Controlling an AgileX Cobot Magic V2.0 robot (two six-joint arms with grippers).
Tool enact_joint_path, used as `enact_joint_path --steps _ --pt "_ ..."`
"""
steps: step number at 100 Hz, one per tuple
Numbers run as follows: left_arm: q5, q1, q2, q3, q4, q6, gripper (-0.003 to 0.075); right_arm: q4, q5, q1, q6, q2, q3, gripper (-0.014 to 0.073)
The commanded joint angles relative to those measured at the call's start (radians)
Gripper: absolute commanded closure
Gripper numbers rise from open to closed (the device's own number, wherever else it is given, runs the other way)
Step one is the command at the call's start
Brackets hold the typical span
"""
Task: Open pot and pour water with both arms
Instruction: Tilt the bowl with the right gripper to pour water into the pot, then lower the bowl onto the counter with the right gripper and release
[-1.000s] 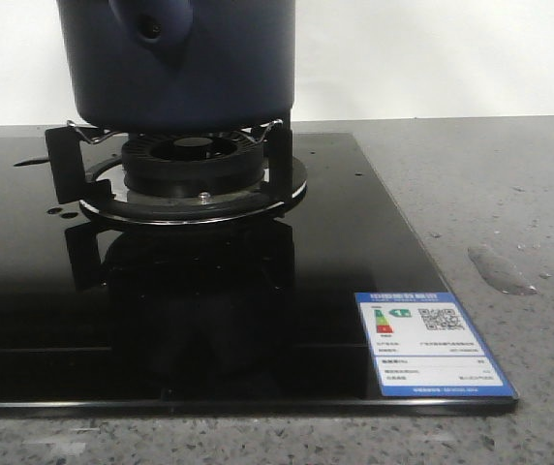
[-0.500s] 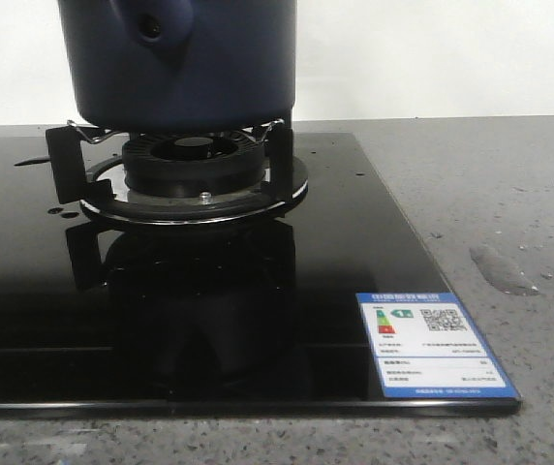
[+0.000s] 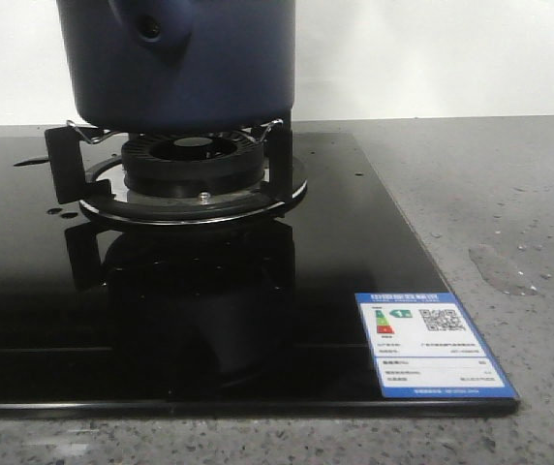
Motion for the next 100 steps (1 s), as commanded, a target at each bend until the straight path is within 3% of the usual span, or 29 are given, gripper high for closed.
enact_joint_path --steps 1,29,50,67,88,100 --pt "0.025 -0.037 0.035 -0.075 -0.006 0.022 0.0478 0.01 0.043 -0.043 -0.018 -0.13 0.148 0.0655" --pt "0.096 -0.105 0.216 -0.221 -0.008 0.086 0.0478 0.086 -0.086 -0.204 -0.018 -0.385 0.706 0.0655" --pt "0.14 -0.105 0.332 -0.279 -0.039 0.086 0.0478 0.163 -0.186 -0.328 -0.079 -0.47 0.984 0.0655" --pt "0.172 -0.081 0.386 -0.287 -0.087 0.086 0.0478 0.175 -0.231 -0.346 -0.101 -0.483 1.093 0.0655" --pt "0.265 0.02 0.439 -0.287 -0.155 0.101 0.0478 0.173 -0.245 -0.346 -0.101 -0.483 1.107 0.0652" --pt "0.313 0.052 0.474 -0.287 -0.193 0.148 0.0478 0.173 -0.243 -0.346 -0.101 -0.483 1.107 0.0564"
